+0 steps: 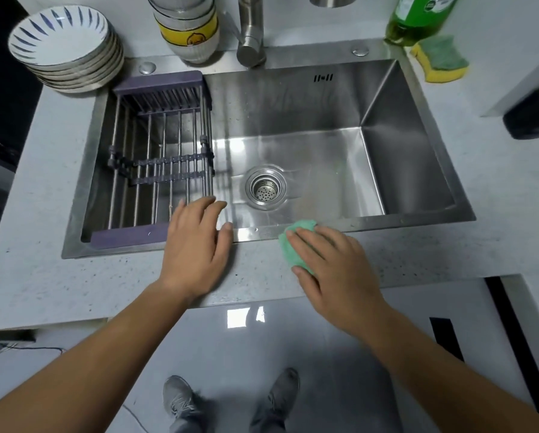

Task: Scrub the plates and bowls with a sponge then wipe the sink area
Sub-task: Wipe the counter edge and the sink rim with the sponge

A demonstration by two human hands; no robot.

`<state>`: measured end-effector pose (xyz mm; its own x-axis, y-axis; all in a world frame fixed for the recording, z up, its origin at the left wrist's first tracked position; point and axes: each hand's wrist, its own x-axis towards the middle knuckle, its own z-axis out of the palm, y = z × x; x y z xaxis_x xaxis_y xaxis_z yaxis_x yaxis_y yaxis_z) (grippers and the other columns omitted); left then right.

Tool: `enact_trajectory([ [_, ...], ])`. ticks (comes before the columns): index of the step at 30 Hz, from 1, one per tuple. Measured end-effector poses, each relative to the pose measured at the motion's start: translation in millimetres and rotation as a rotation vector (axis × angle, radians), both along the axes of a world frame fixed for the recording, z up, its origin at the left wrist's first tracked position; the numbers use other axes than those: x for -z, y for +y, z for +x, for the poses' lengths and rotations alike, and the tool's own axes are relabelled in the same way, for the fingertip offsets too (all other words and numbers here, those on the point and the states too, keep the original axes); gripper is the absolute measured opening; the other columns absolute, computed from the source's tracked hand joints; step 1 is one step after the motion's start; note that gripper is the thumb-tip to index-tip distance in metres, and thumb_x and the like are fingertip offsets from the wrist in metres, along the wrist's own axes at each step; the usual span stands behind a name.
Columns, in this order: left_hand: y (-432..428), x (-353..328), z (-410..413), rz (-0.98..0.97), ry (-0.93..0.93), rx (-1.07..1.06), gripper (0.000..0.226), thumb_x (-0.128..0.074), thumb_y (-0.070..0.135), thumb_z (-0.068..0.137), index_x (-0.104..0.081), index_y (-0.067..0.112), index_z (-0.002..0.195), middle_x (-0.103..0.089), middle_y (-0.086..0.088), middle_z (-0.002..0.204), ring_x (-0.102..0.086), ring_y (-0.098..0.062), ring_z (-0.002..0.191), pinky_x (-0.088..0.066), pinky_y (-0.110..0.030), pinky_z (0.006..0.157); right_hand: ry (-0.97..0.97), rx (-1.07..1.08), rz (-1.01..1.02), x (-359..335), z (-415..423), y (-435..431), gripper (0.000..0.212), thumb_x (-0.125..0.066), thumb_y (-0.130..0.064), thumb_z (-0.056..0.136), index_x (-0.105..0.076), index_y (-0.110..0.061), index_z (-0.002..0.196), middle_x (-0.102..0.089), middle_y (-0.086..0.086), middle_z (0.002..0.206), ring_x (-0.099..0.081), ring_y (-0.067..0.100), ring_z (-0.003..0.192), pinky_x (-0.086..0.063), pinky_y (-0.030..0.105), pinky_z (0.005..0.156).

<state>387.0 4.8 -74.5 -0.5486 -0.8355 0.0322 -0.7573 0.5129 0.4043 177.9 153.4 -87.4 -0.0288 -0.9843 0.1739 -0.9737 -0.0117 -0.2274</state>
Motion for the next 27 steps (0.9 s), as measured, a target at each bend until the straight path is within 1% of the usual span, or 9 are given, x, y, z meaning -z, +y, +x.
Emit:
enact_trajectory([
  [5,-3.2,6.0,-21.3,0.024,0.009,-0.016,0.053,-0.03,0.041,0.103,-0.058,0.01,0.136,-0.056,-0.009,0.141,-0.046,-0.028,0.136,-0.018,-0.048,0.126,0.042,-0.053,0.044,-2.1,-14.2,-25.7,0.047,-0.047,-0.052,0.096,-0.059,-0.029,0.135,-0.051,0.0,0.147,-0.046,0.025,0.126,-0.035,0.042,0.105],
  [8,-9.3,7.1,-25.3,0.032,0.018,-0.041,0.055,-0.028,0.042,0.103,-0.058,0.01,0.136,-0.056,-0.009,0.141,-0.047,-0.029,0.137,-0.018,-0.049,0.126,-0.017,-0.096,-0.006,6.2,-17.3,-39.2,0.035,-0.048,-0.041,0.097,-0.066,-0.024,0.121,-0.064,-0.001,0.123,-0.057,0.025,0.116,-0.036,0.041,0.109],
  [10,-11.8,5.2,-27.2,0.04,0.024,-0.041,0.056,-0.028,0.042,0.103,-0.058,0.009,0.136,-0.056,-0.01,0.141,-0.047,-0.029,0.136,-0.019,-0.05,0.126,-0.131,-0.056,-0.03,7.1,-21.7,-51.8,0.025,-0.05,-0.031,0.098,-0.068,-0.019,0.111,-0.067,0.0,0.105,-0.063,0.026,0.098,-0.045,0.041,0.099],
  [14,-13.8,3.7,-29.2,0.062,0.039,-0.018,0.054,-0.029,0.041,0.103,-0.058,0.01,0.137,-0.056,-0.011,0.14,-0.046,-0.029,0.136,-0.021,-0.052,0.124,-0.782,0.339,0.021,-25.8,-28.0,-82.4,0.012,-0.054,-0.024,0.101,-0.067,-0.021,0.102,-0.07,-0.001,0.095,-0.066,0.018,0.083,-0.05,0.023,0.075],
  [16,-15.6,4.3,-29.3,0.077,0.053,-0.027,0.053,-0.03,0.04,0.104,-0.057,0.01,0.138,-0.055,-0.01,0.142,-0.044,-0.028,0.137,-0.021,-0.052,0.124,-1.249,0.611,0.026,-49.8,-31.4,-105.7,0.02,-0.054,-0.035,0.102,-0.063,-0.019,0.095,-0.066,0.0,0.077,-0.061,0.017,0.059,-0.05,0.027,0.056],
  [18,-14.7,5.8,-28.1,0.079,0.05,-0.011,0.052,-0.03,0.039,0.104,-0.056,0.011,0.139,-0.054,-0.01,0.143,-0.042,-0.027,0.139,-0.019,-0.051,0.126,-1.673,0.759,0.046,-66.1,-38.9,-126.8,0.033,-0.052,-0.043,0.102,-0.056,-0.012,0.094,-0.057,0.002,0.065,-0.052,0.013,0.047,-0.046,0.029,0.05],
  [20,-13.2,7.1,-28.2,0.067,0.044,0.008,0.05,-0.03,0.039,0.104,-0.054,0.012,0.139,-0.052,-0.009,0.144,-0.04,-0.025,0.141,-0.014,-0.048,0.128,-1.875,0.788,0.12,-73.6,-46.4,-142.7,0.037,-0.052,-0.045,0.102,-0.052,-0.009,0.097,-0.056,0.004,0.062,-0.052,0.012,0.045,-0.042,0.025,0.047],
  [23,-15.9,7.8,-30.2,0.072,0.032,0.01,0.049,-0.029,0.04,0.104,-0.052,0.015,0.14,-0.052,-0.005,0.144,-0.037,-0.021,0.143,-0.008,-0.045,0.129,-1.702,0.719,0.251,-68.8,-52.1,-157.4,0.044,-0.047,-0.044,0.104,-0.06,-0.002,0.108,-0.063,0.006,0.063,-0.047,0.008,0.038,-0.04,0.019,0.033],
  [27,-18.6,8.8,-30.2,0.08,0.041,0.01,0.051,-0.026,0.042,0.104,-0.053,0.016,0.139,-0.051,-0.003,0.143,-0.038,-0.019,0.142,-0.003,-0.042,0.129,-1.464,0.688,0.186,-52.8,-53.8,-171.9,0.025,-0.053,-0.035,0.102,-0.063,-0.013,0.105,-0.061,-0.001,0.073,-0.03,0.007,0.036,-0.032,0.016,0.03],
])
